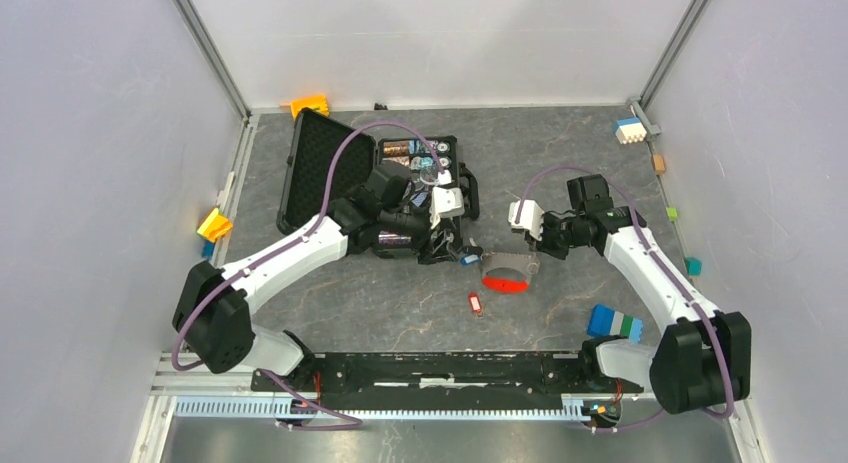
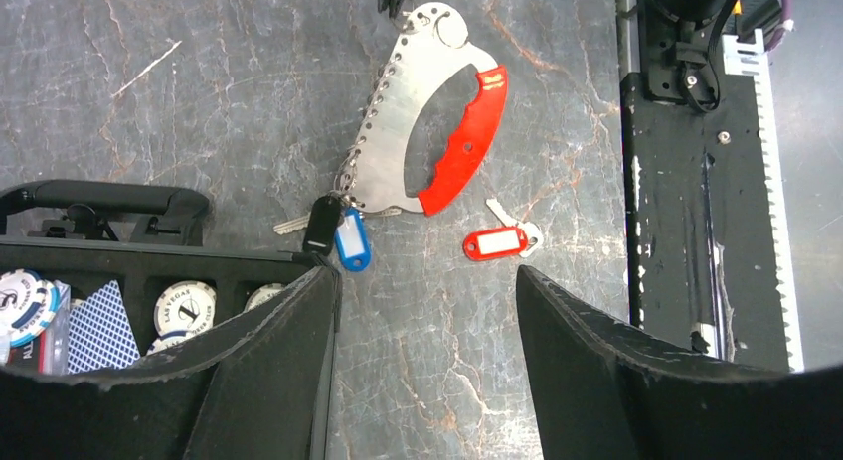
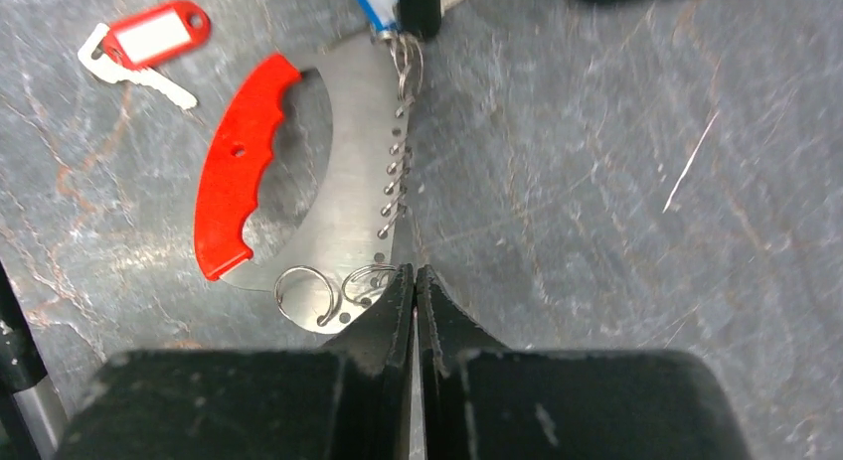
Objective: Put the keys on the keyring
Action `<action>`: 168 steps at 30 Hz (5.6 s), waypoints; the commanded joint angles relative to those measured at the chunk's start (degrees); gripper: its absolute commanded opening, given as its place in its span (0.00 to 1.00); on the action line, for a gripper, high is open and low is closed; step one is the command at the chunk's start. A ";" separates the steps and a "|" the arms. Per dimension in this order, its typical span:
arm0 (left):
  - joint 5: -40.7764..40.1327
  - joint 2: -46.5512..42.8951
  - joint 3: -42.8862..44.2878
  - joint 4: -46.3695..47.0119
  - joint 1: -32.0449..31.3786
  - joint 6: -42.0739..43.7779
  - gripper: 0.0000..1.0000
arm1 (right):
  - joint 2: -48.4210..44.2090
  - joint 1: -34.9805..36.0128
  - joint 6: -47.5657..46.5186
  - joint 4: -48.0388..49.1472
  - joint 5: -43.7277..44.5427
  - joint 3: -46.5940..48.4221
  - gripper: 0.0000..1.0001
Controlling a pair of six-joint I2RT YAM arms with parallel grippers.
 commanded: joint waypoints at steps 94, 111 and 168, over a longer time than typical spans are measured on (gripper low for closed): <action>2.22 -4.15 2.96 3.15 -0.21 1.72 0.58 | -6.71 7.93 8.45 16.77 -29.64 -0.10 0.00; 9.93 -5.24 3.12 -1.83 -1.97 5.80 0.26 | -9.75 9.14 43.25 52.83 -30.29 -12.64 0.00; 9.55 5.31 8.92 0.28 0.36 -8.77 0.29 | -10.00 9.18 25.24 36.01 -33.27 -11.75 0.00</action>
